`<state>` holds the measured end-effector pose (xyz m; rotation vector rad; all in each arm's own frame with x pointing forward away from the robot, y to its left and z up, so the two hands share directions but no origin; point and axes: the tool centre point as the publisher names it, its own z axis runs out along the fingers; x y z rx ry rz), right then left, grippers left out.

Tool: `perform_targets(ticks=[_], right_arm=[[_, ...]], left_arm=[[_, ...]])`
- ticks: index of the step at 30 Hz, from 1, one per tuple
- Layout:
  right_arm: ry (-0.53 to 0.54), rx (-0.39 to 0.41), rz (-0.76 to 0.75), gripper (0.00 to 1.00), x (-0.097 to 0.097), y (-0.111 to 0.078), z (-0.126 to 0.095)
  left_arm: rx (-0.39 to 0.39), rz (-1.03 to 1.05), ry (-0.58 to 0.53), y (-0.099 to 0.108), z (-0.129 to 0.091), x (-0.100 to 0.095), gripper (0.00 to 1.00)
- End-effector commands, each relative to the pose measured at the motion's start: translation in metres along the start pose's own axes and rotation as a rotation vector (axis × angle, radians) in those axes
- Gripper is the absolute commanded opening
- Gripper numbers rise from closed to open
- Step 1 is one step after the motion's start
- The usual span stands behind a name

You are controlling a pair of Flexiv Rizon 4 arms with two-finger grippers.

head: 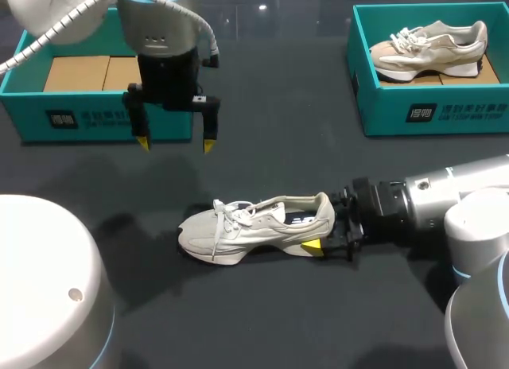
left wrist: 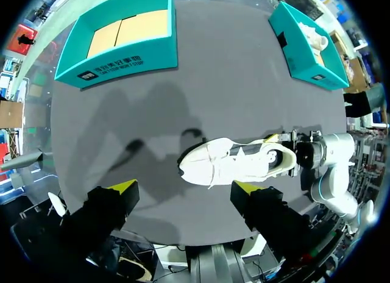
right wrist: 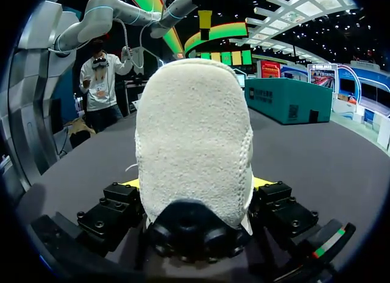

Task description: Take the shoe out of the shoebox, open the shoe tongue, remove and reinsert the insole, then place the shoe into the shoebox

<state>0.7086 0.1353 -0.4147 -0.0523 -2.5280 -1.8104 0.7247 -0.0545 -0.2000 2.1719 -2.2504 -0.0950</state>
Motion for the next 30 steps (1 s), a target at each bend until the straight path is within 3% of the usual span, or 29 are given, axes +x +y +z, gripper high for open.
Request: perform_targets(ticks=[1,17,30], right_arm=[[-0.001,0.005,0.001,0.0,-0.002,-0.002,0.006],[-0.001,0.005,0.001,0.0,-0.002,-0.002,0.006],[-0.001,0.005,0.001,0.0,-0.002,-0.002,0.006]], left_arm=[[-0.003,0.009,0.011,0.004,0.004,0.007,1.0],[-0.074,0.117,0.03,0.038,0.042,0.101,1.0],[-0.074,0.079,0.031,0.037,0.047,0.104,1.0]])
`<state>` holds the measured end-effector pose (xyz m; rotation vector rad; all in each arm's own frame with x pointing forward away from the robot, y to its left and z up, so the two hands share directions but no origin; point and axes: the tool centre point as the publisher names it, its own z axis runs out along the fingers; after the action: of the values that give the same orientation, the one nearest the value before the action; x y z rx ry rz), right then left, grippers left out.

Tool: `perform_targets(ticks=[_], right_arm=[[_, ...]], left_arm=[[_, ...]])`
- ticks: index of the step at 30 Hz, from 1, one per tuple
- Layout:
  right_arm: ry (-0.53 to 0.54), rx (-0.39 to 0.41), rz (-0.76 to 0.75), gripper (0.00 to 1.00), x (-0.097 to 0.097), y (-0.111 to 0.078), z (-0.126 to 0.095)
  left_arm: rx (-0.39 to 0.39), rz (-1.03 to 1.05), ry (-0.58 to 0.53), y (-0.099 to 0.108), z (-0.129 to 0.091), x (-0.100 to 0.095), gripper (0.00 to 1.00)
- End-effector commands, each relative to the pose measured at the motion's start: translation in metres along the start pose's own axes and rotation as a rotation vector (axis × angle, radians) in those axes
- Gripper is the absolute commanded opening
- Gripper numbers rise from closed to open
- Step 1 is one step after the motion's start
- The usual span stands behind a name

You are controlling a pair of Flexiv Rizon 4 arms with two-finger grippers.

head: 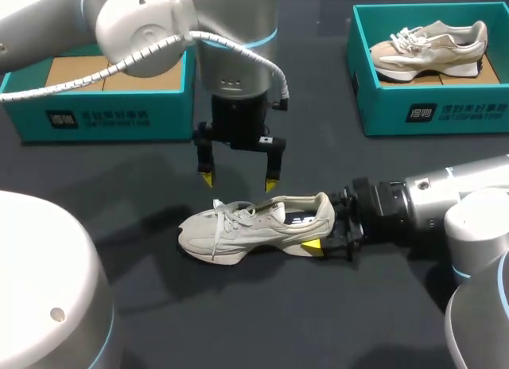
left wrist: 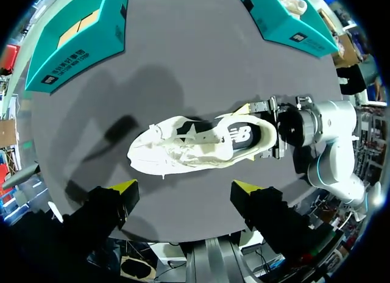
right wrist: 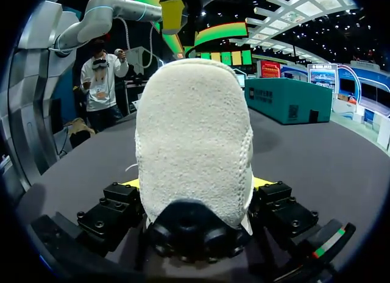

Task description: Take the shoe out of the shoebox, open the shoe tongue, remove and reinsert the insole, then place the shoe into the shoebox

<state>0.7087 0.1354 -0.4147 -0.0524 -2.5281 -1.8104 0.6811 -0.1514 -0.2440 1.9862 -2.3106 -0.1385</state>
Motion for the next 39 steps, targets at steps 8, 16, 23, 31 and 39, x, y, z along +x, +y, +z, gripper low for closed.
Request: perform_targets(ticks=[8,16,23,31,39], right_arm=[[-0.001,0.005,0.001,0.0,-0.002,-0.002,0.006],[-0.001,0.005,0.001,0.0,-0.002,-0.002,0.006],[-0.001,0.005,0.001,0.0,-0.002,-0.002,0.006],[-0.001,0.005,0.001,0.0,-0.002,-0.002,0.006],[-0.001,0.005,0.001,0.0,-0.002,-0.002,0.006]], left_arm=[[-0.067,-0.098,-0.007,-0.012,0.024,0.031,1.0],[-0.051,-0.125,-0.077,-0.016,0.043,0.055,1.0],[-0.036,-0.158,-0.12,-0.026,0.06,0.065,1.0],[-0.033,-0.187,-0.152,-0.034,0.077,0.064,1.0],[-0.04,-0.196,-0.18,-0.037,0.091,0.062,0.65]])
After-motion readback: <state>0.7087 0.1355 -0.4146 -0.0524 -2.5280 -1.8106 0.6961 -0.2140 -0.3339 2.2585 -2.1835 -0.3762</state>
